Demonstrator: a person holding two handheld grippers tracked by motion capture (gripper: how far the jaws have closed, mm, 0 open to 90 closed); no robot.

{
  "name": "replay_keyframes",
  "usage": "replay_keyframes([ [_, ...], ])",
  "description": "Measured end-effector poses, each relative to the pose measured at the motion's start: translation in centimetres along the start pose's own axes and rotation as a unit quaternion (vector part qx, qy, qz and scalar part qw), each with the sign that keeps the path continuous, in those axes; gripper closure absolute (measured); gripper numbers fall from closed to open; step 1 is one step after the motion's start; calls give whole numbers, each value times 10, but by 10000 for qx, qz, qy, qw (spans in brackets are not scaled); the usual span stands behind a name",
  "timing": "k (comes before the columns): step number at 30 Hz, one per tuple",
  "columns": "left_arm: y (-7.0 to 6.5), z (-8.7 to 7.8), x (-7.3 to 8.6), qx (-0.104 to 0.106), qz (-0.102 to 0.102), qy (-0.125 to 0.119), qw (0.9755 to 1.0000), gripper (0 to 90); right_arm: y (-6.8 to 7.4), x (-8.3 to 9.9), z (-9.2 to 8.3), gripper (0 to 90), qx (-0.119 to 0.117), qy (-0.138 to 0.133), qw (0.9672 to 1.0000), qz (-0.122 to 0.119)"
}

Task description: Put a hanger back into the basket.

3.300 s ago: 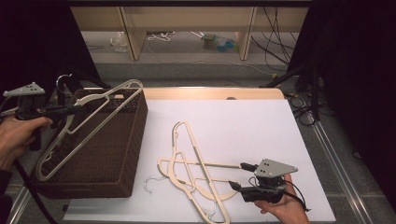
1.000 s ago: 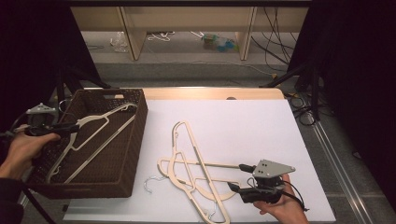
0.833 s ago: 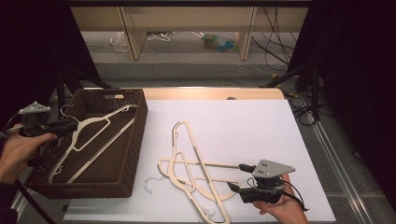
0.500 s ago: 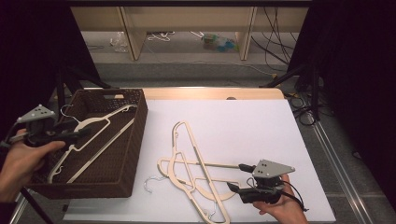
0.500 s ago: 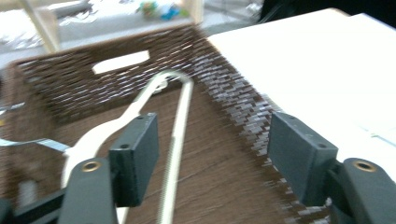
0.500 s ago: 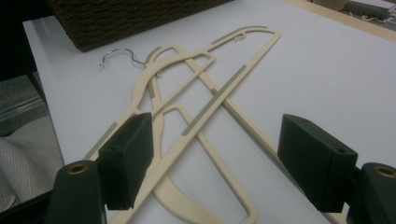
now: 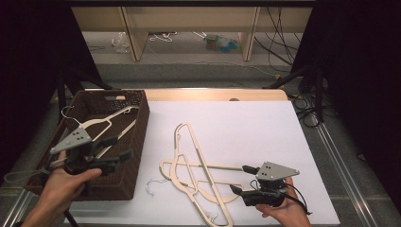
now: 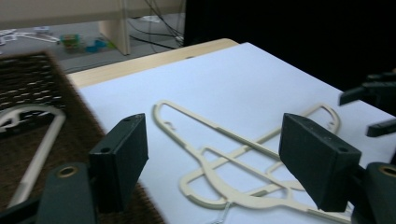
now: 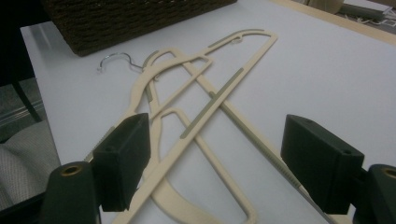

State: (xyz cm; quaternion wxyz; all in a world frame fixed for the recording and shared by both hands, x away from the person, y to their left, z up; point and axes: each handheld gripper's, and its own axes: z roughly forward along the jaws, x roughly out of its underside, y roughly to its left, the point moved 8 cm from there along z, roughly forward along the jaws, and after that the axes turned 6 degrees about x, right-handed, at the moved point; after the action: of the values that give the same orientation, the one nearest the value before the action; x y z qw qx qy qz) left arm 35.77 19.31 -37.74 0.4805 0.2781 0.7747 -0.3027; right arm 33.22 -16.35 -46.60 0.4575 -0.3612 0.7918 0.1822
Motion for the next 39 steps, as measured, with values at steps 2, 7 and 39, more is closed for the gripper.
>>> replay_keyframes([
  [2, -10, 6, 3, 75, 65, 38, 9999, 230, 0, 0, 0, 248, -8, 0, 10000, 43],
  [7, -30, 20, 12, 304, 87, 1, 9995, 220, 0, 1, 0, 246, -1, 1, 10000, 56],
  [39, -70, 53, 85, 534, 575, 194, 9967, 163, 15, -1, 13, 225, 50, 223, 9997, 133],
])
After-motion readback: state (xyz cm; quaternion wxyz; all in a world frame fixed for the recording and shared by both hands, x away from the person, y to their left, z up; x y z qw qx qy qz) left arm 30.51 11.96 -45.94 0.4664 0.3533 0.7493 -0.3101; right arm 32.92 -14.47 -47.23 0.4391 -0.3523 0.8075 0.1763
